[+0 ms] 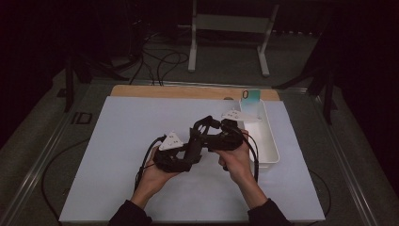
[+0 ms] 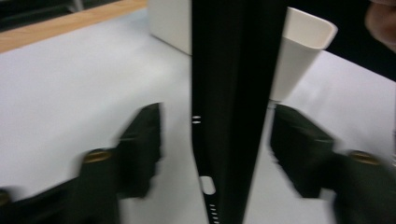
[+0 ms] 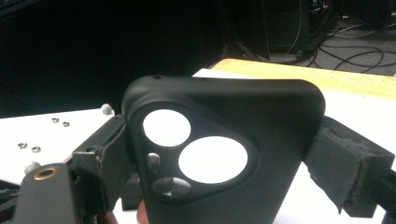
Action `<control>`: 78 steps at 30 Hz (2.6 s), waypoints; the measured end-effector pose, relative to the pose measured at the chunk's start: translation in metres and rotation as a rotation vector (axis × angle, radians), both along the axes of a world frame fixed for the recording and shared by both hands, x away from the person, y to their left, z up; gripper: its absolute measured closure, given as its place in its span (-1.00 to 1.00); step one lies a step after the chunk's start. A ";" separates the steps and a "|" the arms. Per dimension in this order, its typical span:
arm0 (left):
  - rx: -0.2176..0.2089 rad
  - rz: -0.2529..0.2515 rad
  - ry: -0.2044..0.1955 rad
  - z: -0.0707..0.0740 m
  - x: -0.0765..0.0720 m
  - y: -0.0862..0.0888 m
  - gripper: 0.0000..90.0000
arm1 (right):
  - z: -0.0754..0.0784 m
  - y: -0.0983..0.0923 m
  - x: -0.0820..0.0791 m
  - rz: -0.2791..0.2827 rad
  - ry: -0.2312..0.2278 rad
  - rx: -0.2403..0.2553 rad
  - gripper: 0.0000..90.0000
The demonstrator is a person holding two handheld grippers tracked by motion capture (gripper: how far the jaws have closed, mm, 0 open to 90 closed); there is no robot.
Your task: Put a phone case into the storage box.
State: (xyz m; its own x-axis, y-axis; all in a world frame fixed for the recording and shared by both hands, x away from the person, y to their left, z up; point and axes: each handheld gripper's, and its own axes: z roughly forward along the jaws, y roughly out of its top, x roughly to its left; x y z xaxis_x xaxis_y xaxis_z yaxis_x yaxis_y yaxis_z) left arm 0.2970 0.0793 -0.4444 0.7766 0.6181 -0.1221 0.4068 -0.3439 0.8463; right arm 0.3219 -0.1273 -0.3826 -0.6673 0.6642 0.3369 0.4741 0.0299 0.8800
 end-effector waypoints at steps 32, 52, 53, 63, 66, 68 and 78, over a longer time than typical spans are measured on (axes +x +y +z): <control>-0.022 0.222 -0.102 -0.003 -0.006 0.052 -1.00 | -0.003 -0.002 0.003 -0.026 -0.003 -0.032 -0.67; -0.013 0.340 -0.138 -0.018 -0.018 0.099 -1.00 | -0.004 -0.006 0.006 -0.035 -0.009 -0.047 -0.67; -0.013 0.340 -0.138 -0.018 -0.018 0.099 -1.00 | -0.004 -0.006 0.006 -0.036 -0.009 -0.048 -0.67; -0.020 0.385 -0.178 -0.029 -0.040 0.131 -1.00 | -0.002 -0.009 0.007 -0.042 -0.016 -0.053 -0.67; -0.019 0.387 -0.183 -0.032 -0.044 0.136 -1.00 | -0.002 -0.009 0.008 -0.044 -0.020 -0.054 -0.67; 0.004 0.393 -0.197 -0.035 -0.048 0.141 -1.00 | -0.001 -0.010 0.008 -0.046 -0.020 -0.052 -0.67; -0.004 0.415 -0.202 -0.041 -0.053 0.152 -1.00 | 0.006 -0.020 0.013 -0.075 -0.039 -0.050 -0.67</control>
